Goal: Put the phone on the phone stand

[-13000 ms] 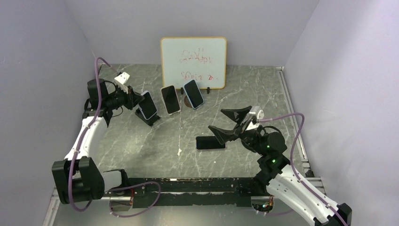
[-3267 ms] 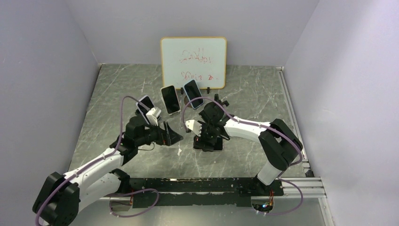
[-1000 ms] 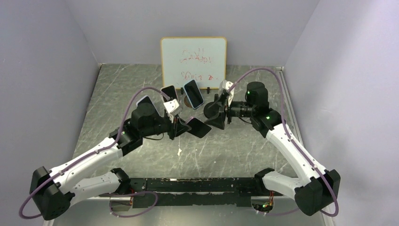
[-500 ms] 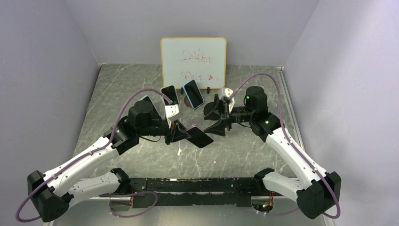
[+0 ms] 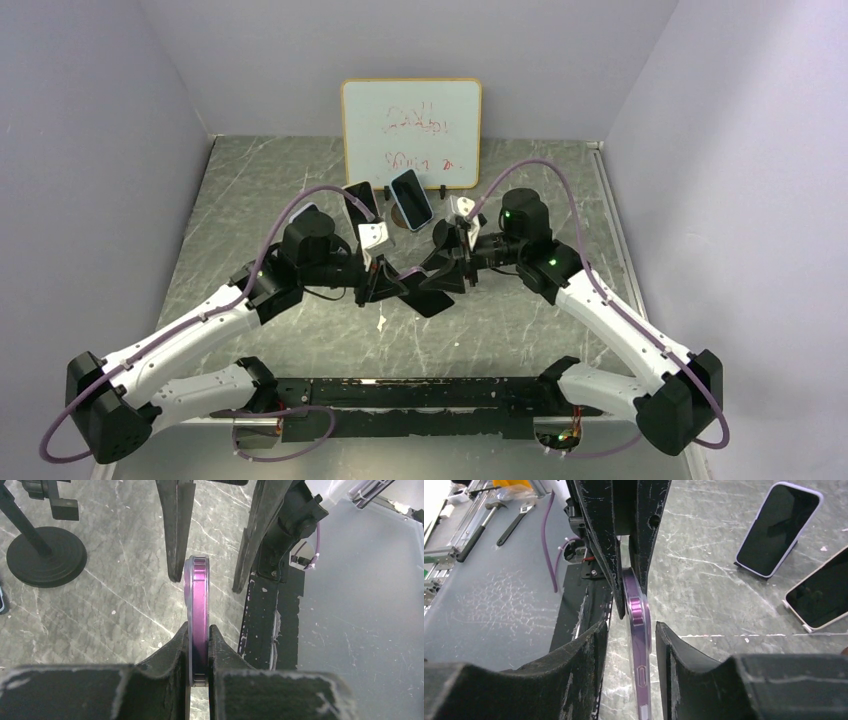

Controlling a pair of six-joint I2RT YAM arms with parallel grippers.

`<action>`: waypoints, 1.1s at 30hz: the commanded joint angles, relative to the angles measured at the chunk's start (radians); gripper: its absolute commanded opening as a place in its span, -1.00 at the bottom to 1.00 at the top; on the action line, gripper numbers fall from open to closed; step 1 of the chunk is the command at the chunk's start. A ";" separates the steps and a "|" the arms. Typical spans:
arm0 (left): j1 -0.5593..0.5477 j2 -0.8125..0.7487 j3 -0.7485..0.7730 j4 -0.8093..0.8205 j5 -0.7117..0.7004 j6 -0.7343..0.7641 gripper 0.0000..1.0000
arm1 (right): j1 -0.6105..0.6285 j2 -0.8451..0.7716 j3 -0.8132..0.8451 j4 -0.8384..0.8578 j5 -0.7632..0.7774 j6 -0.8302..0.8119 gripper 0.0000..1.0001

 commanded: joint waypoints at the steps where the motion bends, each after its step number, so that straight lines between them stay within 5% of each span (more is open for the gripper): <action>1: -0.008 -0.004 0.056 0.054 0.033 0.013 -0.90 | 0.029 0.023 0.020 -0.023 0.055 -0.021 -0.12; 18: -0.007 -0.012 0.146 -0.090 0.022 0.142 -0.90 | 0.070 0.082 0.004 -0.021 0.088 -0.035 -0.06; 22: -0.007 -0.001 0.132 -0.066 0.029 0.133 -0.90 | 0.116 0.095 0.022 -0.044 0.144 -0.052 0.44; 24: -0.007 0.006 0.131 -0.061 0.032 0.132 -0.90 | 0.130 0.098 0.017 -0.039 0.168 -0.053 0.54; 27: -0.008 0.021 0.135 -0.066 0.041 0.138 -0.90 | 0.138 0.103 0.012 -0.030 0.176 -0.045 0.25; 33: -0.007 0.049 0.141 -0.063 0.054 0.146 -0.90 | 0.143 0.128 0.029 -0.036 0.164 -0.046 -1.00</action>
